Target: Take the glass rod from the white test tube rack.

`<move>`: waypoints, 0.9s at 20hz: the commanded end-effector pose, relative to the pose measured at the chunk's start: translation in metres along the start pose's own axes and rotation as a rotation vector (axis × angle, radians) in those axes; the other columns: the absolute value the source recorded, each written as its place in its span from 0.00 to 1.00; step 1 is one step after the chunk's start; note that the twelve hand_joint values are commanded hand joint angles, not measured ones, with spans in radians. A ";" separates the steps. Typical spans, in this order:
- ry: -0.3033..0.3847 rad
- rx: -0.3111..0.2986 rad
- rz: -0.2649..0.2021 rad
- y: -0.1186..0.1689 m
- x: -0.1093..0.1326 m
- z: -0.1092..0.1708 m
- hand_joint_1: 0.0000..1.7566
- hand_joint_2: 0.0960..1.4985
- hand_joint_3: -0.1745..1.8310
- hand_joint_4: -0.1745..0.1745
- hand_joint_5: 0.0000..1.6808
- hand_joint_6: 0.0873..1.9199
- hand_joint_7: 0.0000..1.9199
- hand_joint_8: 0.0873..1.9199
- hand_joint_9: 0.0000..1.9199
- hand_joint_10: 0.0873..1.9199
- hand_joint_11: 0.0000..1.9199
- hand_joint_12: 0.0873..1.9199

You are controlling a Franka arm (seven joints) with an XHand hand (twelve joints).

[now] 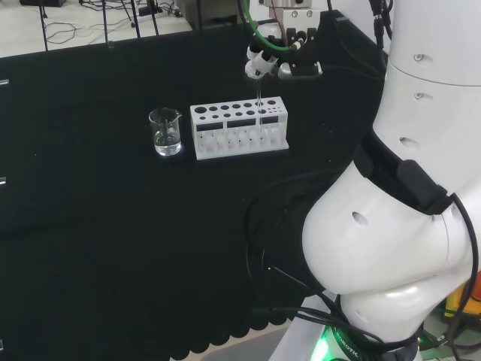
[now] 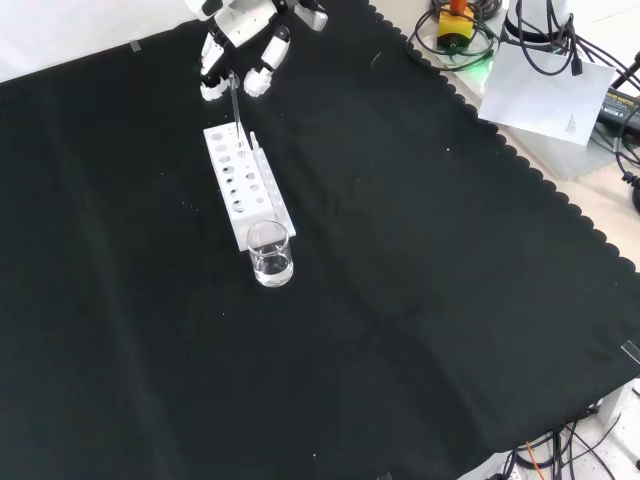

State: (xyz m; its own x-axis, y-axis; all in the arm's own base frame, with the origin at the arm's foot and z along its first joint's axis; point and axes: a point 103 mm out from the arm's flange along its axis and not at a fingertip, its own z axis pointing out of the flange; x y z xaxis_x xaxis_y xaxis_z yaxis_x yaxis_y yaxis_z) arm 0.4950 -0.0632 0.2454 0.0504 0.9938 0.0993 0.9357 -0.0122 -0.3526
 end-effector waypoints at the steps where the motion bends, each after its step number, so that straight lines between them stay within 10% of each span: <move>1: -0.012 -0.014 0.001 0.001 0.000 0.000 0.51 0.83 0.00 0.01 0.22 0.50 0.29 0.47 0.51 0.47 0.37 0.67; 18: -0.062 -0.071 0.016 0.008 0.012 -0.002 0.67 0.83 0.02 0.05 0.44 0.63 0.49 0.59 0.69 0.54 0.67 0.55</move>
State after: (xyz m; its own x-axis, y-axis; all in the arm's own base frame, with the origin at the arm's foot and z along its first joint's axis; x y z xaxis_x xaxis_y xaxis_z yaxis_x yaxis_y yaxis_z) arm 0.5030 -0.0520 0.2463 0.0222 0.9976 0.0649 0.9508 -0.0010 -0.3099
